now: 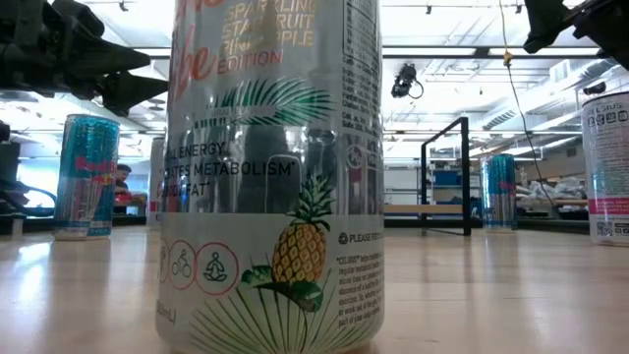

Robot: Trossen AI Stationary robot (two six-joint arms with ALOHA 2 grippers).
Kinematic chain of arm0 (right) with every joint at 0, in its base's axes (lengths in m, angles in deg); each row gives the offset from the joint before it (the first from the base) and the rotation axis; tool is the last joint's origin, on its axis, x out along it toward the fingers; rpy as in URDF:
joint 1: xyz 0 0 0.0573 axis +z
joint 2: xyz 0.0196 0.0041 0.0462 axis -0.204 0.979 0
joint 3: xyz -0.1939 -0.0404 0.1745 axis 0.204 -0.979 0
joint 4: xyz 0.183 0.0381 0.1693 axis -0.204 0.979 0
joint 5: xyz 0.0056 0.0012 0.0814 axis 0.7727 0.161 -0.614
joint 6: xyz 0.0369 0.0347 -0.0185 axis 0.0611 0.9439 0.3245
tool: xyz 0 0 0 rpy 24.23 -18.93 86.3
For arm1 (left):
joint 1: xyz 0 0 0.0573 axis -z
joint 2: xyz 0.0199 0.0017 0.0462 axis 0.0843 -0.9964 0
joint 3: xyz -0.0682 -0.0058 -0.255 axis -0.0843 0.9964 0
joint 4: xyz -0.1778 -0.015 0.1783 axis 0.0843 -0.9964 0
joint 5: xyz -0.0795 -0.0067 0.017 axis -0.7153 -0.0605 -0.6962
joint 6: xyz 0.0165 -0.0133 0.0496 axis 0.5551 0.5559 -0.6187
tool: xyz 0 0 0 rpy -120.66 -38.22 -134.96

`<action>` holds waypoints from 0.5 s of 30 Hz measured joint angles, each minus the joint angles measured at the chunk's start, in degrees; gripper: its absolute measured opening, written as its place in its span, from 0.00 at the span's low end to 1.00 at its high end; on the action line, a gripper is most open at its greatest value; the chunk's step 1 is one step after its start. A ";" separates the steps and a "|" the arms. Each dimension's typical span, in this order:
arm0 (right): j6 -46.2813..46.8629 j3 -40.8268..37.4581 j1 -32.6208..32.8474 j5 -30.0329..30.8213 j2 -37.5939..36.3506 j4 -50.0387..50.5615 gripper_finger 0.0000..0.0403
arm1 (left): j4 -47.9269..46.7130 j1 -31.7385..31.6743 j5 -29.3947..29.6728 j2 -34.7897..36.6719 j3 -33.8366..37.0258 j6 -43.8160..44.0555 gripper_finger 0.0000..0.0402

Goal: Place canned beverage on shelf

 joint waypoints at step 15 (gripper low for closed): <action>0.01 0.02 0.01 4.55 0.04 -0.49 0.84 | 0.22 0.00 0.02 -0.01 -0.01 0.01 0.79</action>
